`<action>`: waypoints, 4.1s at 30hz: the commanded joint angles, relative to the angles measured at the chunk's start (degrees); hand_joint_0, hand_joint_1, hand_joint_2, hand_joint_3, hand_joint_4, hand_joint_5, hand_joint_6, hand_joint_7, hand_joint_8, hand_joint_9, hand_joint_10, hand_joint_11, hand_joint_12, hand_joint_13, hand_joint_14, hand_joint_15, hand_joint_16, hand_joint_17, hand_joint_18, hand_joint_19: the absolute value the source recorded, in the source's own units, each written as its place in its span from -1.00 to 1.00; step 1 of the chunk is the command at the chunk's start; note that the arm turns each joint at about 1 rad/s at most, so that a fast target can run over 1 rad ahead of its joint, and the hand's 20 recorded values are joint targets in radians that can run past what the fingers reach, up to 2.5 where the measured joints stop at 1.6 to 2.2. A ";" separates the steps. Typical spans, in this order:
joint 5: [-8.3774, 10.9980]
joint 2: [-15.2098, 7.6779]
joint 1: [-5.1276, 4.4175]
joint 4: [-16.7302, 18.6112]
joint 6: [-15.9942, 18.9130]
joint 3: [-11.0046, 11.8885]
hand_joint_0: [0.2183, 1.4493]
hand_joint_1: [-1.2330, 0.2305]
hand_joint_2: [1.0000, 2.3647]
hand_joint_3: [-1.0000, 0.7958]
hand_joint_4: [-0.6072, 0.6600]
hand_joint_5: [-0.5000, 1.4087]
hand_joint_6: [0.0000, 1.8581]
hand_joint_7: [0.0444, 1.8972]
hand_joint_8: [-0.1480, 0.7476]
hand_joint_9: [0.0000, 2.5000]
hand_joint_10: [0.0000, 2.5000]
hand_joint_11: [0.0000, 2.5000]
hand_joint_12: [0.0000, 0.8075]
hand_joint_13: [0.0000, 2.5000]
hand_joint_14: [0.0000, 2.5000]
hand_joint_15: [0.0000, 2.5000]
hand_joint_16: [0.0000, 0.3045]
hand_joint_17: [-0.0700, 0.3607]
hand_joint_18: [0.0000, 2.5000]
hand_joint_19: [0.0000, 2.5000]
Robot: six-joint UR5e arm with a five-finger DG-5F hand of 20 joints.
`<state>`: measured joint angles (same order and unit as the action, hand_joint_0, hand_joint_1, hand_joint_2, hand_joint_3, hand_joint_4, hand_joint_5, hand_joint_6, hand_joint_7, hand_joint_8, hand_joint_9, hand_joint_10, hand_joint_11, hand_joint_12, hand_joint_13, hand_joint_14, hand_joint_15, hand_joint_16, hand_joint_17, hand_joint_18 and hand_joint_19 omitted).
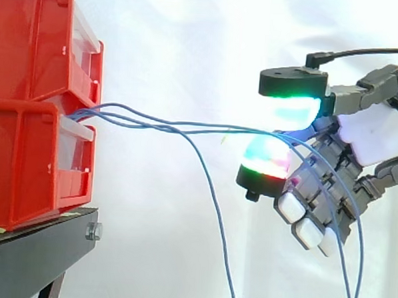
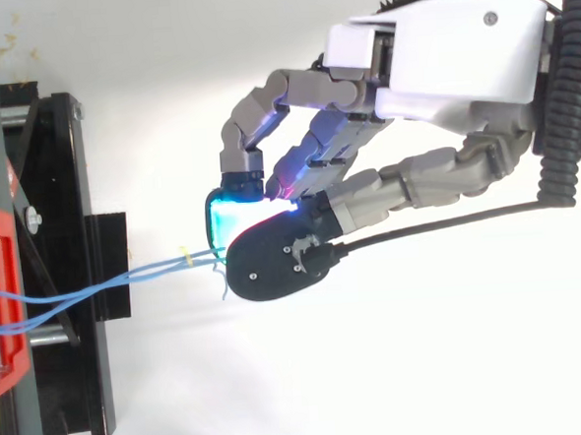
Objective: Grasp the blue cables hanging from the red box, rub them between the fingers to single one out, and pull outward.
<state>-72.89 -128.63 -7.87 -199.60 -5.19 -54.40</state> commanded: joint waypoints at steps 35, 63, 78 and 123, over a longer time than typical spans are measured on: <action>-1.21 -0.05 -0.92 -0.44 18.46 -0.35 -0.33 -0.37 -0.98 -0.09 0.08 -0.65 -0.01 -0.05 -0.04 -0.31 -0.99 -0.57 -0.10 -0.33 -0.98 -0.60 -0.69 -0.19 -0.42 -0.63; -1.21 0.04 -0.83 -0.35 18.28 -0.44 -0.26 -0.44 -0.98 -0.17 0.02 -0.65 0.01 -0.07 -0.08 -0.32 -0.98 -0.57 -0.14 -0.35 -0.98 -0.60 -0.71 -0.22 -0.44 -0.64; -1.21 -0.05 -1.01 -0.26 18.20 -0.61 -0.32 -0.38 -1.00 -0.44 0.04 -0.60 -0.01 0.02 -0.08 -0.18 -0.99 -0.54 -0.17 -0.30 -0.98 -0.60 -0.74 -0.27 -0.41 -0.63; -1.21 0.04 -1.01 -0.17 18.11 -3.78 -0.30 -0.41 -0.98 -0.19 0.05 -0.65 -0.01 0.00 -0.08 -0.31 -0.99 -0.56 -0.14 -0.35 -0.98 -0.60 -0.72 -0.22 -0.43 -0.61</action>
<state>-74.09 -128.64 -8.88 -199.83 12.92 -56.93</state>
